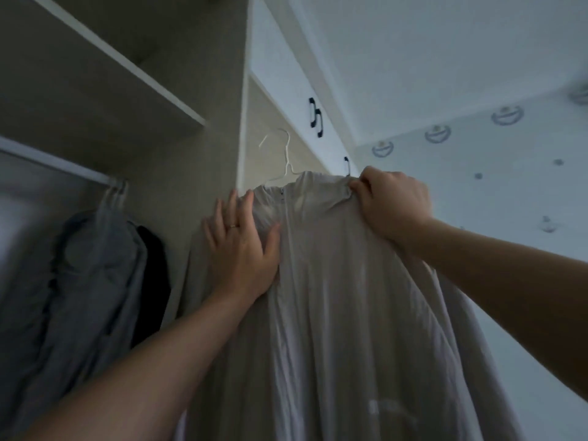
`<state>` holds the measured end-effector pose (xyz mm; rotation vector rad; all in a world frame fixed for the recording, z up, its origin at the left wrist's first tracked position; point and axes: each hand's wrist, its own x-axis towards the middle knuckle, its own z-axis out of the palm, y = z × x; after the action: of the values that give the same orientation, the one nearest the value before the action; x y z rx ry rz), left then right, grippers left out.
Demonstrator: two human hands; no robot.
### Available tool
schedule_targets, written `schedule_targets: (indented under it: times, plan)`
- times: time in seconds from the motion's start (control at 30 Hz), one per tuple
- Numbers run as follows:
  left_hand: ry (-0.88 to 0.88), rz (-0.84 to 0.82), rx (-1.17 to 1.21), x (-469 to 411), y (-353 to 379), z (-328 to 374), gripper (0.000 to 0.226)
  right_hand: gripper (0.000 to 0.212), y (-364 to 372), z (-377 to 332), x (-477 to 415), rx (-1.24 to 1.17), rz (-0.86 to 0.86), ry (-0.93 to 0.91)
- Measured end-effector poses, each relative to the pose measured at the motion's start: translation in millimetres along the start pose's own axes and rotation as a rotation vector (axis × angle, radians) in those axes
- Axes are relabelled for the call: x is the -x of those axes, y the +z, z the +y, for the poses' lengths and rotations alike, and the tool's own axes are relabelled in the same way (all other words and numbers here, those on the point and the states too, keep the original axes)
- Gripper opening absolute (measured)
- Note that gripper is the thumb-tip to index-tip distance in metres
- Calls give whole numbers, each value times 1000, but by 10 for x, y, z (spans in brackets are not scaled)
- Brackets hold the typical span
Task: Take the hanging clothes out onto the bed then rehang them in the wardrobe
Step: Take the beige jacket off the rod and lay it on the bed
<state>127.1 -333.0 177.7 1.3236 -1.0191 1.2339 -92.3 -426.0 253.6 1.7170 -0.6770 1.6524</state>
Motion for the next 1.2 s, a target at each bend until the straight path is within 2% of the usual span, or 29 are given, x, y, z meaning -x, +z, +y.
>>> schedule_targets:
  times: [0.37, 0.63, 0.8, 0.93, 1.0, 1.07, 1.2]
  plan:
    - [-40, -184, 354, 808, 1142, 2107, 63, 36, -972, 2251, 753, 286, -95, 47]
    - [-95, -396, 607, 1485, 2006, 3277, 38, 35, -1583, 3434, 1496, 525, -209, 129]
    - [-43, -470, 764, 1970, 2628, 3849, 28, 32, -1830, 3951, 2108, 654, -252, 221]
    - [-16, -576, 960, 2412, 3101, 4226, 32, 29, -1905, 4223, 2629, 716, -298, 301]
    - [1, -636, 1022, 2664, 3349, 4365, 34, 28, -1908, 4328, 2915, 717, -323, 384]
    - [33, -673, 1077, 2946, 3614, 4476, 26, 26, -1907, 4418, 3233, 694, -346, 467]
    - [120, -744, 1140, 3574, 4067, 4638, 23, 14, -1898, 4510, 3910, 648, -476, 601]
